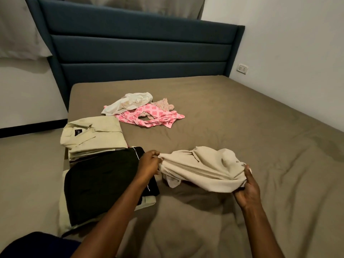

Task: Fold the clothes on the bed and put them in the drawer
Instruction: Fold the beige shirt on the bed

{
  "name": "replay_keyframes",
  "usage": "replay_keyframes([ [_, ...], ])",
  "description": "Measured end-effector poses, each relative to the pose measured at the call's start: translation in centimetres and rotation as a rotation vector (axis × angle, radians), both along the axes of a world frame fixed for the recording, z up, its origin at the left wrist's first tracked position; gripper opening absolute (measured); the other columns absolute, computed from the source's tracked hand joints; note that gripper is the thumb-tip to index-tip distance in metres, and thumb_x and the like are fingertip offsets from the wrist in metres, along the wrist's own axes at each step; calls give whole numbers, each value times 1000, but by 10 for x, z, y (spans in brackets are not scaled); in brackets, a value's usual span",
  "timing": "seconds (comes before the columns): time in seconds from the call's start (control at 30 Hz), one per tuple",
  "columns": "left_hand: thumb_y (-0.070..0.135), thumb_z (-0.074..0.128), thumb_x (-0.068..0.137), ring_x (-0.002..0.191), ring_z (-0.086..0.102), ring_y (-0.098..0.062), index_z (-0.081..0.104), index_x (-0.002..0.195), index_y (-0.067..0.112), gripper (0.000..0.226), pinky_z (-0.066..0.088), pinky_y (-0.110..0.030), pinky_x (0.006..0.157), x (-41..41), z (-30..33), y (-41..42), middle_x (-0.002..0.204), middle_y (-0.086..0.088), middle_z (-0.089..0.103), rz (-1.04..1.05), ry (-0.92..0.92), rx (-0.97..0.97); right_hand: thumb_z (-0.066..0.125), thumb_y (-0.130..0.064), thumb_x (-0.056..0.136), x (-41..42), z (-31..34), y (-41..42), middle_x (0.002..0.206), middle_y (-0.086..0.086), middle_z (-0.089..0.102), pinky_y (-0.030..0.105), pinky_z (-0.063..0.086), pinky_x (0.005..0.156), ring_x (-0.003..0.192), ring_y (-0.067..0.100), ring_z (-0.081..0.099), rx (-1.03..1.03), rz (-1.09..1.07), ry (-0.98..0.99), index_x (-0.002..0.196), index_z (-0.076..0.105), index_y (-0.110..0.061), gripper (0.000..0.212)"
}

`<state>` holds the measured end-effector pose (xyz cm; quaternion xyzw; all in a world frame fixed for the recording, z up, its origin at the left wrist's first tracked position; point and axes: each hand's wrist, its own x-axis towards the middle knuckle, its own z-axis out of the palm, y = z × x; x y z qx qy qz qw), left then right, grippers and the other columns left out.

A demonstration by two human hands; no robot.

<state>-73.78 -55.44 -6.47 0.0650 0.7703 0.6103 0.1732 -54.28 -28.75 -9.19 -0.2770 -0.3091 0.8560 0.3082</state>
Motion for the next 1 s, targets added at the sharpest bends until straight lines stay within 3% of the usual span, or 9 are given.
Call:
replay_keyframes([
  [0.17,15,64,99,71,70,-20,69,114,14,16,62,-44,61,-2,31,-11,87,-3,69,158,442,-29,58,-5,100,6,39,-8,99,11,76,31,58,61,82,27,71,515,92,-66,110,70,-5,15],
  [0.33,22,57,104,76,71,-10,68,116,13,19,60,-27,59,9,84,-21,96,-2,72,155,429,208,58,-11,85,18,95,-8,83,3,76,28,61,71,78,14,74,158,19,375,80,79,-13,22],
  [0.5,17,55,103,84,69,-20,69,111,14,17,58,-31,66,10,147,-11,99,-9,73,141,195,619,57,-15,86,13,168,-15,76,-2,71,24,59,74,74,10,71,159,26,593,76,78,-15,23],
  [0.57,7,54,101,77,66,-17,69,104,12,15,56,-27,65,10,179,-4,88,-6,71,121,155,722,73,-12,74,8,198,-16,85,2,71,28,60,79,83,16,71,101,38,707,85,78,-11,12],
  [0.63,4,57,98,76,66,-17,69,104,6,14,58,-28,69,1,210,6,87,-6,70,72,134,788,71,-3,83,4,220,-6,92,8,69,32,60,85,88,22,70,17,77,844,94,75,-7,13],
  [0.73,15,70,91,97,68,-26,63,125,-9,42,56,-37,94,-16,258,17,109,-18,66,-109,-1,972,53,-7,103,-3,249,5,103,12,69,37,55,100,103,27,68,42,117,935,108,70,-4,18],
  [0.8,16,65,96,117,65,-34,57,129,-4,39,53,-44,104,-30,274,26,123,-20,63,-239,-48,1043,64,-6,99,-13,261,13,123,12,68,39,46,112,122,26,62,164,153,963,128,64,-6,28],
  [0.9,5,65,96,115,67,-36,29,150,3,65,57,-49,97,-45,266,43,126,-22,60,-277,61,576,84,-14,81,-35,239,36,148,4,54,39,36,120,137,18,50,636,61,545,151,43,-15,81],
  [1.0,4,73,87,105,70,-34,43,138,5,59,58,-53,95,-50,204,54,132,-28,58,-235,167,156,85,-14,83,-47,169,53,164,-5,36,43,34,121,149,15,38,937,144,8,162,26,-28,100],
])
